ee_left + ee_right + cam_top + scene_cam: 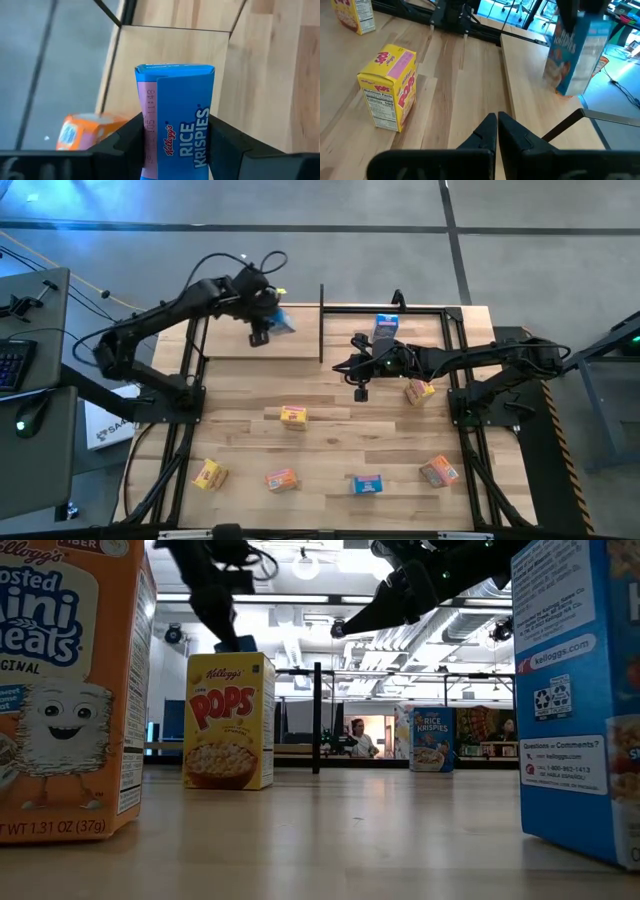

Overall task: Stack cereal on shelf
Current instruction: Put the middle left blue cereal box on the shelf

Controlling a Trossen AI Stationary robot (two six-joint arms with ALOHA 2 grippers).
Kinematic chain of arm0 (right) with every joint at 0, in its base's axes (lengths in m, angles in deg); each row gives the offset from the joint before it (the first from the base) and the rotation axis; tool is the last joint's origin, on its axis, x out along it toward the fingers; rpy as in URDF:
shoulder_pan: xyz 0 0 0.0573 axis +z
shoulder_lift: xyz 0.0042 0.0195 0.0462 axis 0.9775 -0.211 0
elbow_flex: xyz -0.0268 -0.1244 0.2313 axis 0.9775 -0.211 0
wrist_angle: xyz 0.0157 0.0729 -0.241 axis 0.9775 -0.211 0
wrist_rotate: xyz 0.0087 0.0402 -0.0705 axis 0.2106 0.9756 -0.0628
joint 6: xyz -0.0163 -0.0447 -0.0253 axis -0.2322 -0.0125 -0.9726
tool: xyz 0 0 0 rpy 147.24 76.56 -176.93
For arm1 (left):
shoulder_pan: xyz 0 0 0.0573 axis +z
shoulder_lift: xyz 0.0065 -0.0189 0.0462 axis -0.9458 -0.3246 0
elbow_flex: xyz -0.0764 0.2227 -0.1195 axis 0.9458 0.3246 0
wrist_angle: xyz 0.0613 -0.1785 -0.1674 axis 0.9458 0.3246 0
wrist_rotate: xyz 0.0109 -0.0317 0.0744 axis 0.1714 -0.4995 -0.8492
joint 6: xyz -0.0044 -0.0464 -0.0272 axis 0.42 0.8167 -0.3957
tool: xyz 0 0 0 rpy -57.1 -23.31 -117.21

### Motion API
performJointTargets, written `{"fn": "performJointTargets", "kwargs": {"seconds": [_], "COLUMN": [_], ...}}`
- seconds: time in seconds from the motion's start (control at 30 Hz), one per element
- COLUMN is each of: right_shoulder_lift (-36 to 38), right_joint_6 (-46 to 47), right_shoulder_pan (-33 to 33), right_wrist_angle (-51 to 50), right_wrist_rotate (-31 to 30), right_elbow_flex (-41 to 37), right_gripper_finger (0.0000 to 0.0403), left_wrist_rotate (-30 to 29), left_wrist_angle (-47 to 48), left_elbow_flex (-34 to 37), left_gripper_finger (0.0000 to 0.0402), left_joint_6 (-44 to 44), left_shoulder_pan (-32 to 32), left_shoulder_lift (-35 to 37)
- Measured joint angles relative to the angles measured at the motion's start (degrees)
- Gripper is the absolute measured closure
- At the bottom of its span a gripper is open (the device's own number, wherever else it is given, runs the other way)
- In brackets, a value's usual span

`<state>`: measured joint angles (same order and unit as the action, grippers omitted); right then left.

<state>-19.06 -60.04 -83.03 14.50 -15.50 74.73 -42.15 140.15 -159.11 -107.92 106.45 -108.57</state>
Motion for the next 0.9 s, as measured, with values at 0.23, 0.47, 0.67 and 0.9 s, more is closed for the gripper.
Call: {"fn": "performJointTargets", "kwargs": {"seconds": [0.23, 0.47, 0.67, 0.9], "right_shoulder_lift": [0.0, 0.0, 0.0, 0.0], "right_joint_6": [0.56, 0.6, 0.53, 0.49], "right_shoulder_pan": [0.01, 0.01, 0.0, 0.02], "right_wrist_angle": [0.03, 0.05, 0.06, 0.07], "right_wrist_rotate": [-0.01, -0.01, 0.1, 1.78], "right_elbow_flex": [0.0, 0.0, 0.0, 0.0], "right_gripper_finger": [0.0403, 0.0403, 0.0403, 0.0403], "left_wrist_rotate": [-0.76, -5.01, -5.19, -6.37], "left_wrist_angle": [1.3, 1.28, 1.12, 0.48], "left_elbow_flex": [-8.24, -13.69, -14.73, -14.74], "left_gripper_finger": [0.024, 0.0215, 0.0193, 0.0175], "left_joint_6": [-0.43, -4.5, -4.85, -5.33], "left_shoulder_pan": [0.26, 0.83, 1.84, 2.14], "left_shoulder_lift": [-11.74, -19.05, -21.52, -21.66]}}
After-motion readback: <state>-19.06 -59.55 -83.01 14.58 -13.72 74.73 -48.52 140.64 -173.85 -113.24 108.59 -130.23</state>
